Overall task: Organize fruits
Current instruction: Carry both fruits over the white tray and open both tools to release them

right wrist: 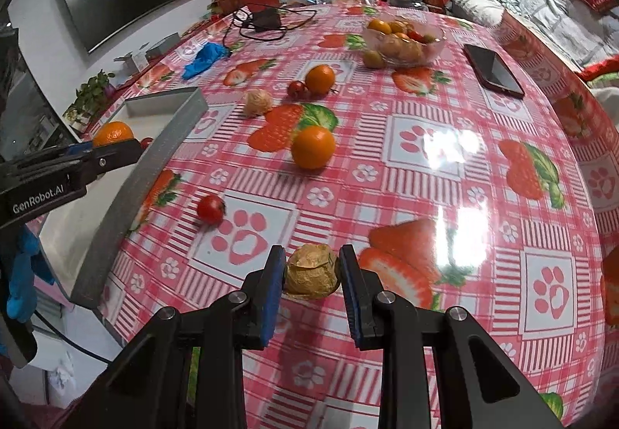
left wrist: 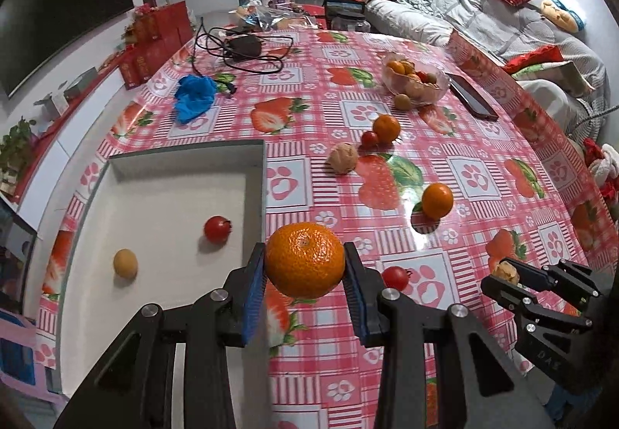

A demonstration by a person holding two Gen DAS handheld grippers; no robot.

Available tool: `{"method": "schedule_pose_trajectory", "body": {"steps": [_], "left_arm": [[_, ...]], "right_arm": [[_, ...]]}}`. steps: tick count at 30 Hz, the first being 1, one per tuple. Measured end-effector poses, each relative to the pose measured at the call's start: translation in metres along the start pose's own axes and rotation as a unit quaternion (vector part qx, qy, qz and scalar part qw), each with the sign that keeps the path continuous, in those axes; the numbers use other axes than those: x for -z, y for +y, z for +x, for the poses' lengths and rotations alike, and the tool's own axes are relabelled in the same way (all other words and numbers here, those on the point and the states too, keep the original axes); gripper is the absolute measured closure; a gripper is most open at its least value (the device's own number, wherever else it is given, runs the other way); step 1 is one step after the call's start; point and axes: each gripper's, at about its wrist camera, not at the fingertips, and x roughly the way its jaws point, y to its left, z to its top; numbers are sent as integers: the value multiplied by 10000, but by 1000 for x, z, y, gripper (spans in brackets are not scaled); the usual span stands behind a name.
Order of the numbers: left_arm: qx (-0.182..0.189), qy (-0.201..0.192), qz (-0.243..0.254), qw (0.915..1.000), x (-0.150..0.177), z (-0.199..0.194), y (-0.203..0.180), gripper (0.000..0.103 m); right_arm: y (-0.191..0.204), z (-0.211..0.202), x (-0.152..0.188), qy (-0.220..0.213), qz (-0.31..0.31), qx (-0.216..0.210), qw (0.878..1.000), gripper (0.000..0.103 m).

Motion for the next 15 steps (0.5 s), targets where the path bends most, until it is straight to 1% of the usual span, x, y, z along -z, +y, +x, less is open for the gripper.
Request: {"method": "schedule_pose_trajectory", "body": {"steps": [15], "left_arm": [[-205, -19, -438, 9988, 13, -6, 58, 62]], "right_arm": [[51, 5, -31, 11, -427, -119, 9990, 73]]}}
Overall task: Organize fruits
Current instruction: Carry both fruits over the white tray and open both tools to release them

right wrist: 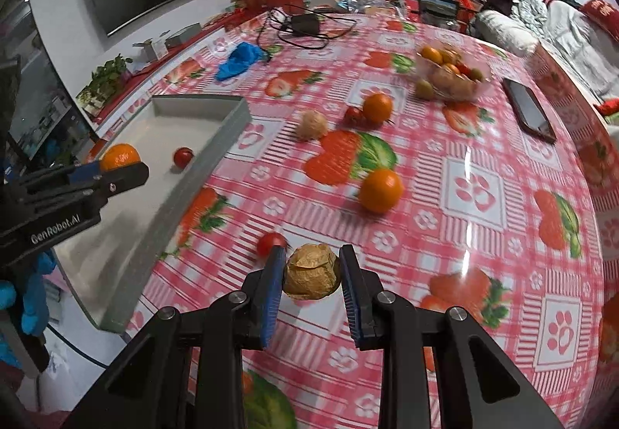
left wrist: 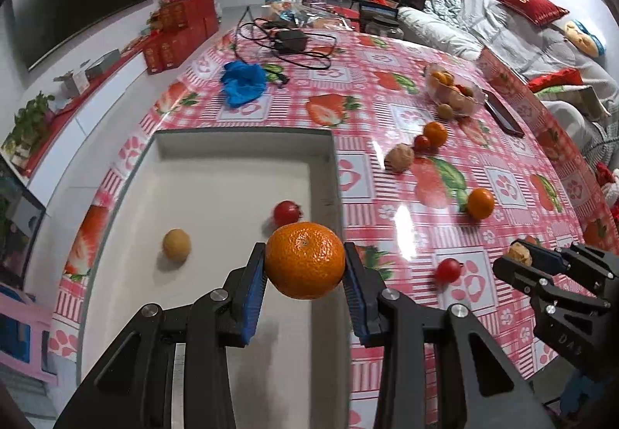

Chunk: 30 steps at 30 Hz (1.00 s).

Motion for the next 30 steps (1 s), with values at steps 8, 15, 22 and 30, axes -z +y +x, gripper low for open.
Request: {"method": "schedule_pose_trajectory", "body": {"steps": [8, 15, 22, 30], "left_arm": [[-99, -16, -253, 9996, 6, -1, 32, 62], [-231, 41, -504, 9985, 14, 1, 64, 62], [-326, 160, -702, 9969, 25, 8, 89, 62], [-330, 343, -818, 9955, 38, 17, 104, 62]], "right_arm": [[37, 7, -25, -26, -317, -144, 9994, 73], [73, 17, -47, 0, -617, -337, 9975, 73], [112, 38, -62, 141, -842, -588, 9946, 73], [135, 61, -67, 390, -959, -737, 9919, 73]]}}
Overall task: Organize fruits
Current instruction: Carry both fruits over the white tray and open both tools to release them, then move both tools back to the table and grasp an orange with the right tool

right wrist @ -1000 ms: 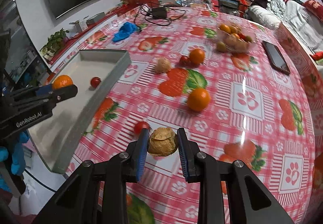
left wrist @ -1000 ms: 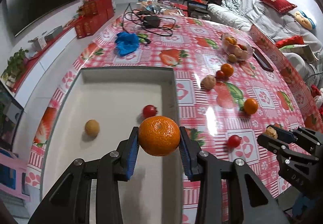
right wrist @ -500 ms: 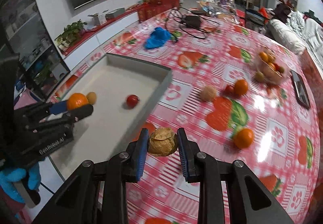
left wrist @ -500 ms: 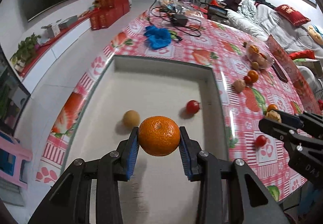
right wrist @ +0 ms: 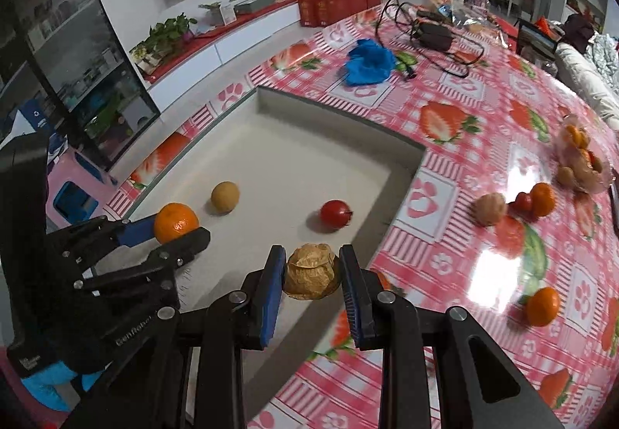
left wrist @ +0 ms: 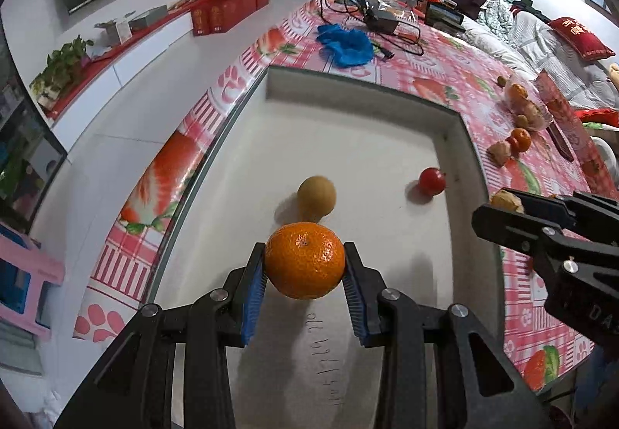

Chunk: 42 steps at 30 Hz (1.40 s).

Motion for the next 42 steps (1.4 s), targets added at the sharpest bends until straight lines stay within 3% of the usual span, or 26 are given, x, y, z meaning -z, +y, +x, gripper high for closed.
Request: {"method": "schedule_pose_trajectory", "body": {"steps": [9, 11, 12, 14, 15, 24, 25, 26, 33, 42], "left_arm": [[17, 53, 17, 10000, 5, 5, 4, 60], [25, 32, 50, 10000, 5, 4, 2, 51], [18, 11, 65, 10000, 5, 3, 1, 42], [-3, -77, 93, 9999, 5, -1, 0, 31], [0, -107, 101, 9999, 5, -2, -1, 27], [28, -218, 224, 9995, -3, -15, -19, 24], [26, -234, 268, 9994, -4, -17, -23, 24], [25, -245, 299, 9993, -4, -18, -26, 24], [106, -358, 544, 9978, -12, -29, -55, 23], [349, -372, 1060, 9931, -12, -33, -104, 23]], "right_arm": [[9, 20, -1, 248, -15, -79, 9997, 72], [10, 22, -1, 296, -2, -128, 9995, 72], [10, 23, -1, 315, 20, -146, 9994, 72], [8, 23, -2, 346, 65, -144, 9993, 45], [7, 22, -2, 328, 95, -129, 9993, 21], [-10, -4, -4, -37, 264, 126, 9996, 18], [-16, -8, -2, -73, 320, 176, 9993, 5], [-22, -11, -1, -100, 376, 234, 9990, 0], [-79, -38, 16, -379, 874, 663, 9932, 0], [-179, -49, 66, -201, 1934, 1296, 9723, 0]]}}
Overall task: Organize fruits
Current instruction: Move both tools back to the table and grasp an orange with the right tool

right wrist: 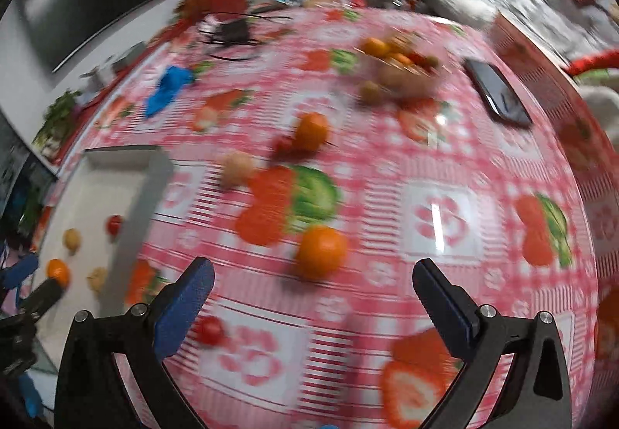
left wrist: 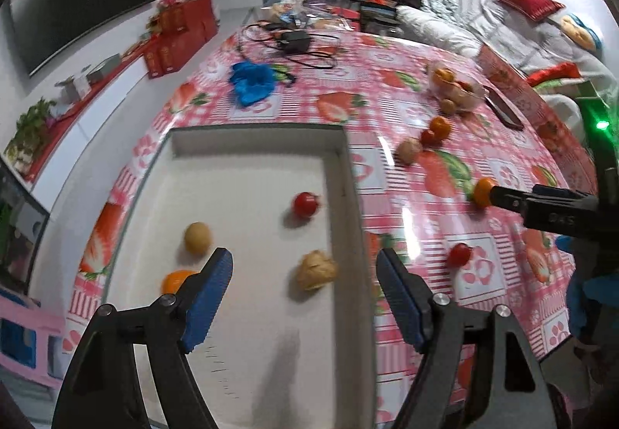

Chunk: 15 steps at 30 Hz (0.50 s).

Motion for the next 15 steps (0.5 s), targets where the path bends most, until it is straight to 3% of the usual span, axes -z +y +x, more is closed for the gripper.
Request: {"method": "schedule_pose_trajectory", "body": {"steps": [6, 15], "left_arm": [[213, 87, 340, 9992, 2, 3, -36, 23], [358, 222, 613, 9972, 7, 10, -70, 23]], "right_arm": [[-16, 11, 8, 105, 44, 24, 9999, 0], [2, 30, 1, 99, -196, -116, 9997, 0]]}}
